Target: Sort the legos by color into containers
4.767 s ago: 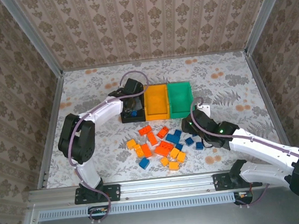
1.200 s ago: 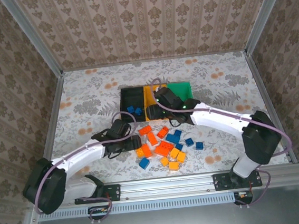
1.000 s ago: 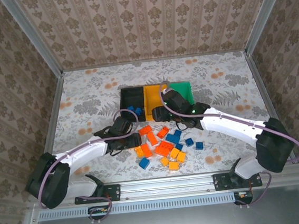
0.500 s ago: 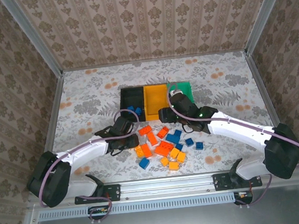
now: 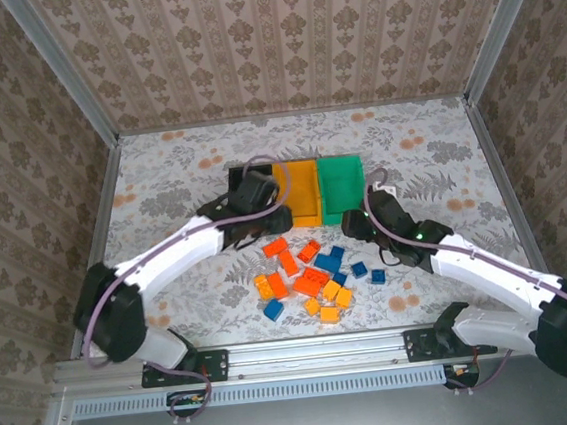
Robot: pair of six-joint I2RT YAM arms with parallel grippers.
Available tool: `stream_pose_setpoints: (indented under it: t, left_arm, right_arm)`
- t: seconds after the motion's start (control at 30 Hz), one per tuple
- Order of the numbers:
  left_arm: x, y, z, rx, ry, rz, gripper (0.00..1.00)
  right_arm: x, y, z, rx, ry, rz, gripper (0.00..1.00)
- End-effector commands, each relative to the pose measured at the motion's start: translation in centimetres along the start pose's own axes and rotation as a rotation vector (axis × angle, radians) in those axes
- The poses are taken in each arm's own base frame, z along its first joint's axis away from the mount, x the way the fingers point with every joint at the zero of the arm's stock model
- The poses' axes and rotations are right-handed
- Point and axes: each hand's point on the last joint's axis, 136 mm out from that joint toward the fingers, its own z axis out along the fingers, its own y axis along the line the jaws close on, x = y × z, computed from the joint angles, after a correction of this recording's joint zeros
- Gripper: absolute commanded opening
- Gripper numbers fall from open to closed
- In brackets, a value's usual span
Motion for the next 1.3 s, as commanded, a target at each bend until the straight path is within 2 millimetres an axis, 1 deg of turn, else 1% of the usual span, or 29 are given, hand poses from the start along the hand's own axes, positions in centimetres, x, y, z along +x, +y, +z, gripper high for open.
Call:
stream_pose_setpoints:
  t: [0.0, 0.07, 0.17, 0.23, 0.37, 0.4, 0.43, 0.47, 0.53, 0.6, 0.7, 0.77, 0.87, 0.97, 1.0, 1.03, 1.13, 1.2, 1.27]
  left_arm:
    - [-2.6, -4.1, 2.1, 0.059, -0.011, 0.102, 0.35]
    - [-4.5, -6.5, 3.4, 0.091, -0.021, 0.126, 0.35]
    - [-6.2, -8.9, 5.3, 0.112, -0.016, 0.155, 0.35]
    - [-6.9, -9.5, 6.6, 0.104, -0.004, 0.169, 0.35]
    - [-7.2, -9.9, 9.2, 0.083, 0.024, 0.168, 0.37]
    - [-7.3, -10.0, 9.6, 0.084, 0.026, 0.162, 0.38]
    - [-7.5, -10.2, 9.9, 0.090, 0.023, 0.156, 0.42]
    - [-7.5, -10.4, 10.2, 0.095, 0.026, 0.150, 0.47]
    - [-8.0, -11.0, 10.2, 0.113, 0.018, 0.140, 0.57]
    - [-8.7, -11.6, 9.6, 0.130, 0.000, 0.133, 0.65]
    - [-9.7, -12.7, 7.8, 0.169, -0.035, 0.129, 0.75]
    - [-10.2, -13.0, 6.1, 0.191, -0.064, 0.127, 0.81]
    - [-10.6, -13.3, 3.2, 0.230, -0.114, 0.122, 0.88]
    - [-10.1, -12.9, 0.3, 0.258, -0.150, 0.121, 0.92]
    - [-9.8, -12.6, -0.6, 0.260, -0.162, 0.121, 0.98]
    - [-9.2, -12.1, -1.5, 0.260, -0.169, 0.120, 1.00]
    - [-7.1, -10.0, -3.4, 0.243, -0.191, 0.110, 1.00]
    - [-5.4, -7.9, -4.4, 0.210, -0.199, 0.095, 1.00]
    - [-3.3, -5.2, -5.2, 0.154, -0.210, 0.083, 1.00]
  right_arm:
    - [1.2, -2.9, -0.6, 0.078, 0.006, 0.043, 0.71]
    - [1.9, -3.8, -1.0, 0.092, 0.012, 0.055, 0.71]
    - [2.5, -4.7, -1.4, 0.101, 0.016, 0.063, 0.71]
    - [2.8, -5.0, -1.6, 0.101, 0.019, 0.065, 0.71]
    - [3.0, -5.2, -1.8, 0.091, 0.023, 0.064, 0.71]
    - [3.0, -5.2, -1.8, 0.092, 0.024, 0.063, 0.71]
    - [3.0, -5.1, -1.8, 0.087, 0.025, 0.062, 0.72]
    - [3.1, -5.0, -1.8, 0.080, 0.029, 0.059, 0.72]
    - [3.2, -4.8, -1.8, 0.070, 0.038, 0.053, 0.72]
    - [3.2, -4.6, -1.8, 0.065, 0.047, 0.049, 0.73]
    - [3.5, -4.5, -1.6, 0.059, 0.060, 0.045, 0.73]
    - [3.9, -4.2, -1.4, 0.046, 0.080, 0.036, 0.73]
    - [4.4, -3.5, -0.9, 0.023, 0.115, 0.019, 0.73]
    - [5.1, -2.5, -0.2, -0.007, 0.155, -0.011, 0.72]
    - [5.3, -2.2, 0.0, -0.011, 0.167, -0.023, 0.72]
    - [5.4, -1.9, 0.1, -0.008, 0.177, -0.036, 0.72]
    - [5.8, -1.8, 0.5, 0.025, 0.187, -0.060, 0.72]
    - [6.4, -2.4, 0.6, 0.070, 0.203, -0.061, 0.72]
    - [7.0, -3.7, 0.7, 0.131, 0.220, -0.054, 0.72]
